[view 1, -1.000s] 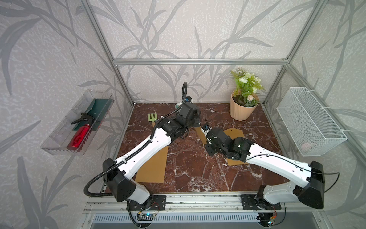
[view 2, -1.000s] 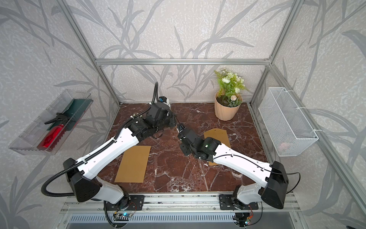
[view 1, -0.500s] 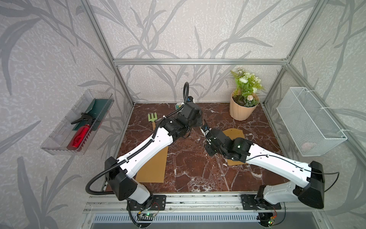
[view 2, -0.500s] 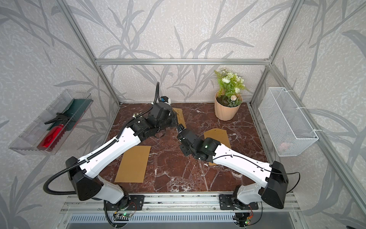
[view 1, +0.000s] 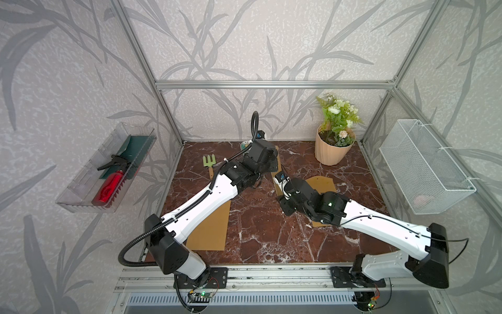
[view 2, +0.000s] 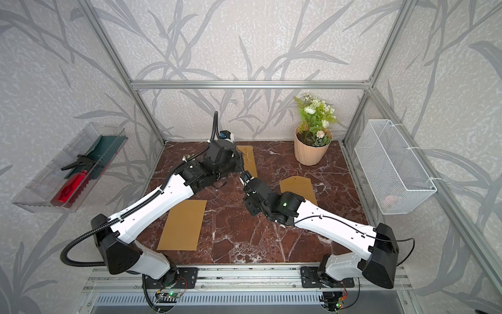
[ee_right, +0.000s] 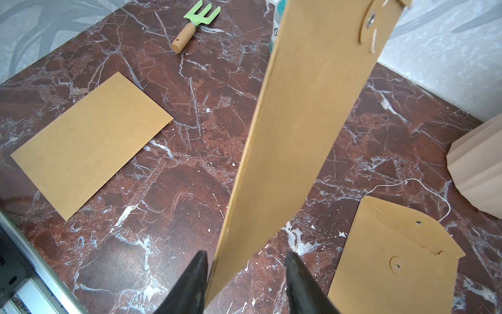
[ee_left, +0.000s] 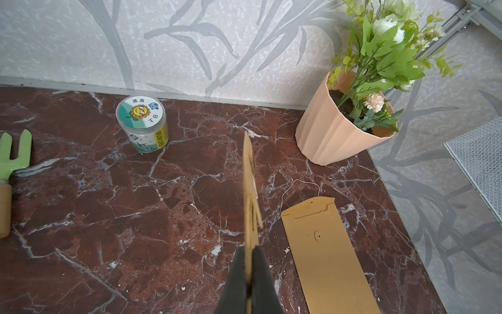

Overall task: Open the file bag
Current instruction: Pick up the file bag from the center of the board.

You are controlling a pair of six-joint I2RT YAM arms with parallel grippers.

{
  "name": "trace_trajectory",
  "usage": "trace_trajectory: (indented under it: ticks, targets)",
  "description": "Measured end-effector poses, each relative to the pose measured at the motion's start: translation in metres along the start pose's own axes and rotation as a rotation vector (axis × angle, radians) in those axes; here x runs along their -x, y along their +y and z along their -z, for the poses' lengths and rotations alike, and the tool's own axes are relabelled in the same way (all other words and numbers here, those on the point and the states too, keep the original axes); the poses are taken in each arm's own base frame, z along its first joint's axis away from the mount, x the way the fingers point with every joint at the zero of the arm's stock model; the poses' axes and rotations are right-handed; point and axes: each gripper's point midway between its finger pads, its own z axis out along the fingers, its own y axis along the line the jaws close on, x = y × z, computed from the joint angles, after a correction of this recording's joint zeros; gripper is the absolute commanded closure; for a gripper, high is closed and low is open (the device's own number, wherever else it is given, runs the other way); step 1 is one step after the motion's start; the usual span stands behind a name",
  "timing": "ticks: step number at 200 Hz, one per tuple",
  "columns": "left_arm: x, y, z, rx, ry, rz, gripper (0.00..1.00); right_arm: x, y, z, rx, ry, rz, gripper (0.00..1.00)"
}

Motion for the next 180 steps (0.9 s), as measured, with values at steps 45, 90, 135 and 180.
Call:
trace_trajectory:
  ticks: [45,90,135,180]
  targets:
    - [0.016,0.007,0.007,-0.006,-0.068,0.007,1.0,-0.011,0.003,-0.001,0.028,0.021,-0.004,0.48]
    - [0.022,0.023,0.014,-0.016,-0.121,0.015,1.0,-0.024,0.007,-0.002,0.06,0.042,-0.017,0.46]
    - [0.018,0.033,0.021,-0.066,-0.156,0.012,1.0,-0.017,-0.01,0.006,0.087,0.006,-0.086,0.46]
    - [0.009,0.037,0.028,-0.139,-0.168,0.004,1.0,-0.014,-0.049,0.007,0.132,-0.024,-0.222,0.46]
